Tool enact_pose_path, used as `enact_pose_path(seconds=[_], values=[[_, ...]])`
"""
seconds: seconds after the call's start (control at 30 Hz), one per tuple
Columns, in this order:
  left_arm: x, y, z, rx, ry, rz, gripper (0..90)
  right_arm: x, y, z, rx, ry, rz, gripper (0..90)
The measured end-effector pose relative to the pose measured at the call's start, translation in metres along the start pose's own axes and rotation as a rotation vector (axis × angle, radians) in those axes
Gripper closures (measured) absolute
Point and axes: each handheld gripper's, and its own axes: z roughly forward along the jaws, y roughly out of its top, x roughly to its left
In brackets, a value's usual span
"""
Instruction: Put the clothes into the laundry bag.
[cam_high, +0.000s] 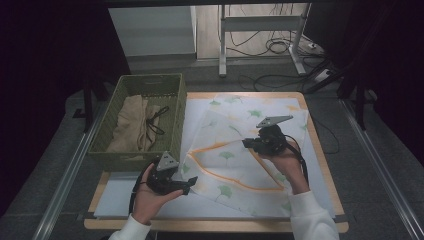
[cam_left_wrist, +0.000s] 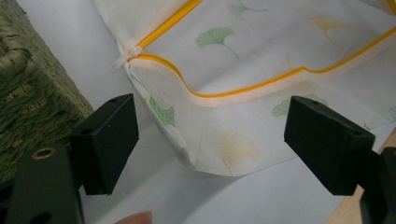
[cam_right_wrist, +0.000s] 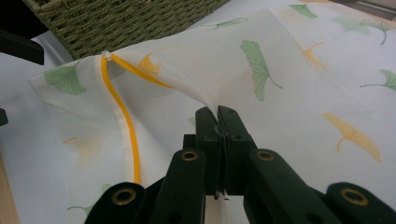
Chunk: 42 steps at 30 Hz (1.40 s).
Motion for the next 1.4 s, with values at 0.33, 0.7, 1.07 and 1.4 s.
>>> enact_pose_path(seconds=[0.33,0.7,1.07,1.4], values=[[-0.002,0.005,-0.014,-0.022,0.011,-0.001,17.7,-0.004,-0.003,0.002,0.005,0.000,0.009,86.4],[-0.009,0.035,-0.029,-0.058,0.008,0.047,17.6,-0.007,-0.005,0.002,0.006,-0.004,0.019,86.4],[0.012,0.050,-0.044,-0.070,0.021,0.025,17.9,-0.011,-0.007,-0.004,-0.007,-0.006,0.032,86.4],[0.042,0.065,-0.056,-0.084,0.074,-0.007,17.8,-0.008,-0.008,0.001,0.007,-0.001,0.022,86.4]])
